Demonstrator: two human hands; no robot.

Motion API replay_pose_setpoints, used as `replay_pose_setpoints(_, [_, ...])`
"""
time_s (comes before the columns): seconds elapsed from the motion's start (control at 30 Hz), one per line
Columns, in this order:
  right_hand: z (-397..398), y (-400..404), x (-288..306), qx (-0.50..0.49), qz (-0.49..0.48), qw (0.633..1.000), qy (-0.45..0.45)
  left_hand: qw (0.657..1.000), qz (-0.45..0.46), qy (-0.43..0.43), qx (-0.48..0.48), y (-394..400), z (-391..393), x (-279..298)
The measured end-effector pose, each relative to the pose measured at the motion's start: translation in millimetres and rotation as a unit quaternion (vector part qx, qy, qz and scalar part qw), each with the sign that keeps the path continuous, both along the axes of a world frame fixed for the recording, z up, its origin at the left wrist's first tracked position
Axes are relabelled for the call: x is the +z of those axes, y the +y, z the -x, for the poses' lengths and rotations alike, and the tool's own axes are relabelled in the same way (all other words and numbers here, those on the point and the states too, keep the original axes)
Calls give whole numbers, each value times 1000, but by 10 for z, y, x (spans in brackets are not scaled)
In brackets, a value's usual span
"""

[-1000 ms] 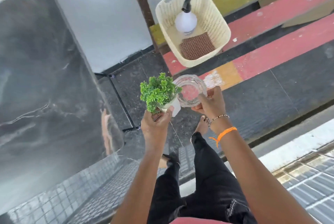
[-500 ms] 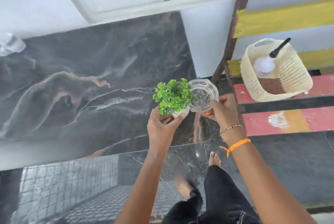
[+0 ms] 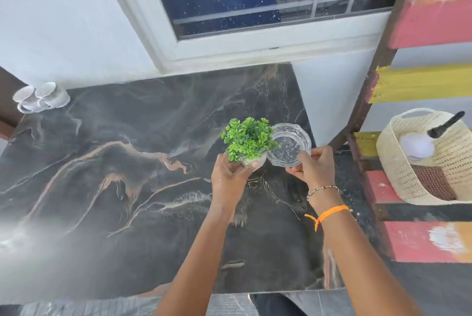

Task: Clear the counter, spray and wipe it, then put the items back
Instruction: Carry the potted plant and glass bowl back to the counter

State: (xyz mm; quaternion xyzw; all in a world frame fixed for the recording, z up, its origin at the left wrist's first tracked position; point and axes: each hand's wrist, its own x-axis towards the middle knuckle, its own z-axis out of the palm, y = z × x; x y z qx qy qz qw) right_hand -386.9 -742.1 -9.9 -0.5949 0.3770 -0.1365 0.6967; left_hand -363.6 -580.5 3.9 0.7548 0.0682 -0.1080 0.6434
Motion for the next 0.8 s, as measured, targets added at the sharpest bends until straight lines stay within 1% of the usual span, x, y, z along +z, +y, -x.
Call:
replay_pose_setpoints(0.13, [-527, -95, -83, -34, 25, 999, 11, 999, -31, 17, -31, -107, -629, -94])
replay_pose_setpoints(0.3, [-1250, -320, -202, -60, 38, 997, 30, 998, -18, 28, -46, -394, -1415, -253])
replay_pose_setpoints(0.5, [-1899, -543, -261, -88, 44, 993, 62, 998, -1, 31, -55, -700, -2074, -344])
replay_pose_setpoints(0.67, [-2329, -681, -323, -105, 82, 987, 89, 997, -43, 11, -69, -864, -2549, -360])
replay_pose_setpoints(0.8, [-2615, -762, -394, -108, 79, 987, 90, 998, -44, 23, -50, -972, -2848, -378])
